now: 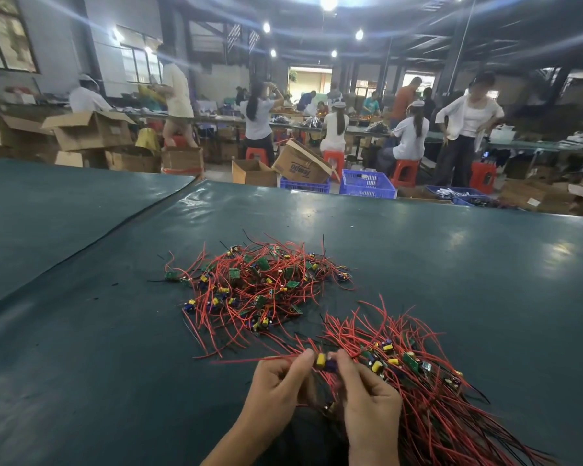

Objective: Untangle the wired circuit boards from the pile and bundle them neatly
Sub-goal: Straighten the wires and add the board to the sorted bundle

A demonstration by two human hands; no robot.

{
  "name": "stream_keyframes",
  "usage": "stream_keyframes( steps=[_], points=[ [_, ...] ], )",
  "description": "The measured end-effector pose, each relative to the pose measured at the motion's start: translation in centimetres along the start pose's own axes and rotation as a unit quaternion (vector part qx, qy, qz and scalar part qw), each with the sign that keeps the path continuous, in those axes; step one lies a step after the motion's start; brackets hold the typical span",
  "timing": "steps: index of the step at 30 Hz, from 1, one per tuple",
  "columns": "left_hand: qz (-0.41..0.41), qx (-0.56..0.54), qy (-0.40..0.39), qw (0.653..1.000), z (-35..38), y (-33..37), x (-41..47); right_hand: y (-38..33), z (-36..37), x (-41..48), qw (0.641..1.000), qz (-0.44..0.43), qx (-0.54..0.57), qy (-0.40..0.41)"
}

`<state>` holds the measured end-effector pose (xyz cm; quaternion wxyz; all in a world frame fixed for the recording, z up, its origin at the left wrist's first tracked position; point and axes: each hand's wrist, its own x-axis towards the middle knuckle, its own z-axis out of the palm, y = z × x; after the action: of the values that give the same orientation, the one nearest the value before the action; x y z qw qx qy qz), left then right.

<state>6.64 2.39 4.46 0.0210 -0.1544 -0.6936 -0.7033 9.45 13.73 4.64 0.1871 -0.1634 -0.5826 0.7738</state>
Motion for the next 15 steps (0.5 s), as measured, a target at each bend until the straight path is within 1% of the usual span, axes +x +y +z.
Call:
stream_keyframes(
  steps=[2, 3, 6, 9, 11, 13, 15],
  points=[
    [0.019, -0.016, 0.014, 1.000, -0.7, -0.5, 0.2, -0.2, -0.6, 0.7, 0.998, 0.012, 0.030, 0.051],
    [0.014, -0.020, 0.014, 1.000, -1.0, -0.5, 0.2, -0.4, -0.8, 1.0, 0.997, 0.016, 0.044, 0.062],
    [-0.010, -0.018, -0.027, 0.999, -1.4, -1.0, 0.3, -0.5, -1.1, 1.1, 0.996, -0.002, 0.063, 0.060],
    [-0.017, 0.022, -0.074, 0.997, -0.9, -0.9, 0.0, -0.2, -0.6, 0.5, 0.999, -0.009, 0.038, 0.036],
    [-0.024, 0.019, -0.096, 0.995, -0.4, -0.7, -0.2, 0.3, 0.0, 0.0, 0.999, 0.001, 0.038, 0.003],
    [-0.020, -0.002, -0.092, 0.996, -0.2, -0.7, -0.2, 0.6, 0.7, -0.7, 0.999, -0.004, 0.025, -0.039],
    [-0.006, -0.013, -0.066, 0.998, -0.3, -0.8, -0.3, 0.9, 1.1, -1.2, 0.998, -0.021, 0.010, -0.065]
  ],
)
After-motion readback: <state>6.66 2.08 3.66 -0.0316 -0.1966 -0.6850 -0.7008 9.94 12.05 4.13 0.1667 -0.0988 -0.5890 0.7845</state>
